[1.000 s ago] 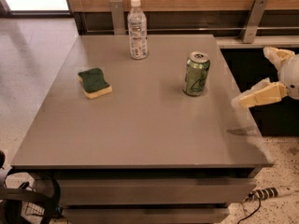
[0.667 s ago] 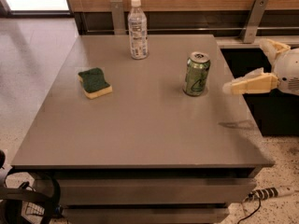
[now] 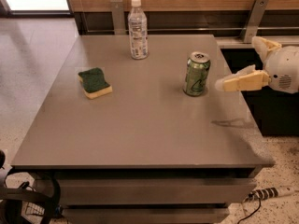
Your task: Knock green can over
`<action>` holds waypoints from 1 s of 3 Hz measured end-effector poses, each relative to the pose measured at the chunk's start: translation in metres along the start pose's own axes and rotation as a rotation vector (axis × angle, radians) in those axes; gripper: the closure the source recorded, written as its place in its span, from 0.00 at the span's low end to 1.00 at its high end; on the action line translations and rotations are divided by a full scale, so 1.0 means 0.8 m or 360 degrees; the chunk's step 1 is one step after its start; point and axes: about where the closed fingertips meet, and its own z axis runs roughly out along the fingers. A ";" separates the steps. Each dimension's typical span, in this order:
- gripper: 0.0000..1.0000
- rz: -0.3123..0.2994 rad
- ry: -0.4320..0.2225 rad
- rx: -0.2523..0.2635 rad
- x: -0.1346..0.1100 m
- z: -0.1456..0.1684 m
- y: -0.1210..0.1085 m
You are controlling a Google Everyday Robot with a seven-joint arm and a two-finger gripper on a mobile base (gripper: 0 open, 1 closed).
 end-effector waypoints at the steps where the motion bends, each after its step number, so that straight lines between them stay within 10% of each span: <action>1: 0.00 0.0002 -0.0002 -0.0001 0.000 0.001 0.000; 3: 0.00 0.0179 -0.0238 -0.0057 0.025 0.083 0.021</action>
Offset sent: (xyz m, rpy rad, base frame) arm 0.0502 0.0629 -0.0500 0.2378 -0.0042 0.0332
